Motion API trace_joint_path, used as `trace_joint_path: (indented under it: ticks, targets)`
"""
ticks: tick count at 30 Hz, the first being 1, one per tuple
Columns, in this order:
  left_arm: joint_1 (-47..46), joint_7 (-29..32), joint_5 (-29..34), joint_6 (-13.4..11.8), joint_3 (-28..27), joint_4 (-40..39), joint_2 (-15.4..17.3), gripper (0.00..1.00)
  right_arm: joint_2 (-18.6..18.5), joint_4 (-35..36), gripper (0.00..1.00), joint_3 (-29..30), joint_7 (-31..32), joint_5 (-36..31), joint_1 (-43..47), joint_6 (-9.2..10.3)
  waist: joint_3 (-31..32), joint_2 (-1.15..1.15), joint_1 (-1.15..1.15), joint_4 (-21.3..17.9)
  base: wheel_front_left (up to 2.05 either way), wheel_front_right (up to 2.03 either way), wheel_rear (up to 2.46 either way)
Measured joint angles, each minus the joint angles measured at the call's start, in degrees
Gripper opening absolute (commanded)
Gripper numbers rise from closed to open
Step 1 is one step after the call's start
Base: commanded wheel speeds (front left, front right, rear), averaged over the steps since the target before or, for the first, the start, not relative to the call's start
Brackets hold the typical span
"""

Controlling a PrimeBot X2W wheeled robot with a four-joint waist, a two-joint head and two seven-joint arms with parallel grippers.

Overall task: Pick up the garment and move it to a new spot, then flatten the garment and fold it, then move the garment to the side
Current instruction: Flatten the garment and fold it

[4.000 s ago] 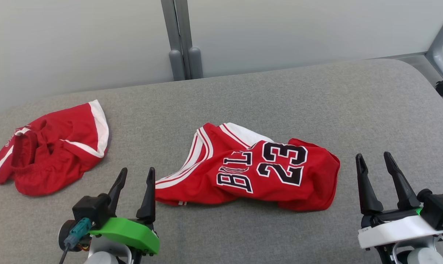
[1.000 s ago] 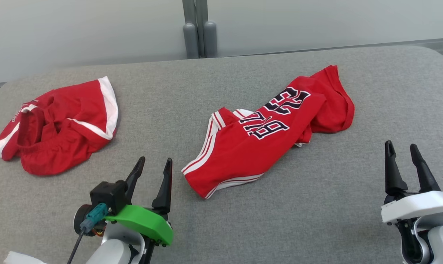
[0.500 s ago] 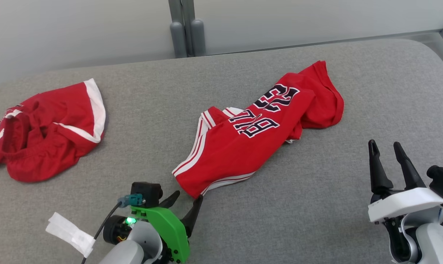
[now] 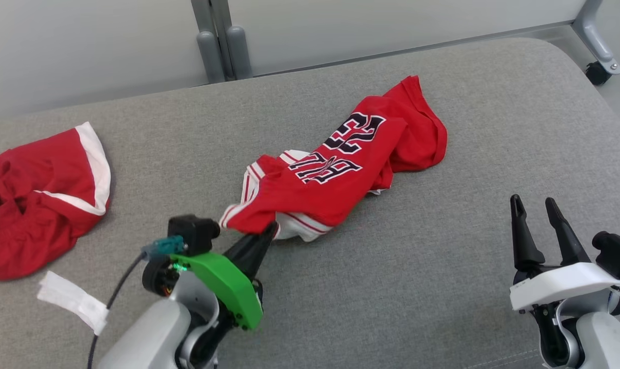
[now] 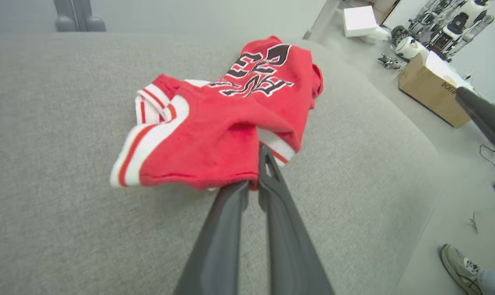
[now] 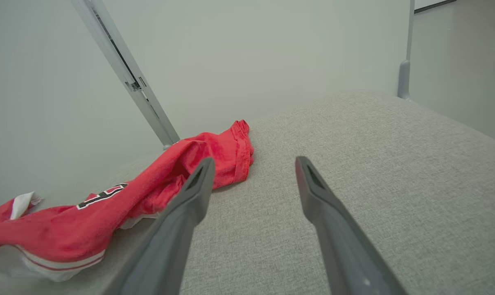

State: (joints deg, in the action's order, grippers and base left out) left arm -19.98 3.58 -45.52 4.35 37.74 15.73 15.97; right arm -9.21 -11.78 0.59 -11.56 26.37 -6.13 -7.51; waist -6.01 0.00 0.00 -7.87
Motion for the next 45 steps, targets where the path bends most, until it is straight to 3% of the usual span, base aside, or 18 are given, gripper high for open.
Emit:
trace_joint_path:
  ticks: [5,7,14,19,21,22,27,33,41,45]
  targets:
    - [-6.38,3.21,0.03,-0.90,-2.32,-5.60,2.10,0.00,0.54,0.02,1.00,-0.27,-0.14,0.07,-0.03,0.00,-0.73,0.00,0.00,-0.60,0.00,0.00,0.00]
    - [-10.32,3.96,-2.03,-1.37,-4.65,-4.13,0.79,0.00,0.62,-0.30,1.00,-0.43,-0.21,0.34,-0.04,0.00,-1.22,0.00,0.00,-0.84,0.00,0.00,0.00]
    - [-20.08,6.48,-5.32,-2.75,-7.48,17.33,-3.68,0.00,0.83,-1.72,1.00,-2.83,0.12,0.66,-2.21,0.00,-2.72,0.00,0.00,-3.16,0.00,0.00,0.00]
    - [-24.76,3.18,-5.32,0.07,-7.13,31.63,-7.20,0.00,0.90,-2.78,1.00,-4.11,0.11,0.77,-3.31,0.00,-4.76,0.00,0.00,-4.71,0.00,0.00,0.00]
    - [-25.94,1.70,-5.30,1.07,-6.68,35.51,-8.58,0.86,0.87,-3.09,1.00,-4.42,0.04,0.85,-3.69,0.00,-5.49,0.00,0.00,-5.09,0.00,0.00,0.00]
    - [-26.57,0.64,-5.28,1.51,-6.48,37.20,-9.18,1.00,0.90,-3.34,1.00,-4.65,0.04,0.85,-3.75,0.00,-5.80,0.00,0.00,-5.26,0.00,0.00,0.00]
    - [-28.22,-4.89,-3.88,2.64,-4.49,41.87,-9.72,1.00,0.85,-4.25,1.00,-4.66,-0.18,0.85,-3.82,0.00,-5.60,0.00,0.00,-5.16,0.00,0.00,0.00]
    - [-27.36,-9.65,-4.34,3.04,-2.41,39.45,-10.31,1.00,0.41,-5.00,1.00,-4.13,-0.46,1.12,-1.81,0.00,-3.10,0.00,0.00,-3.55,0.00,0.00,0.00]
    - [-19.13,-14.06,-5.37,2.87,-2.56,33.00,-5.30,1.00,-0.13,-3.93,1.00,-3.98,-0.13,1.19,0.16,0.00,0.11,0.00,0.00,-1.09,0.00,0.00,0.00]
    - [-13.22,-14.22,-4.49,0.57,-1.29,28.98,-3.47,1.00,-0.45,-3.59,1.00,-3.30,-0.02,1.19,1.21,0.00,0.53,0.00,0.00,-1.11,0.00,0.00,0.00]
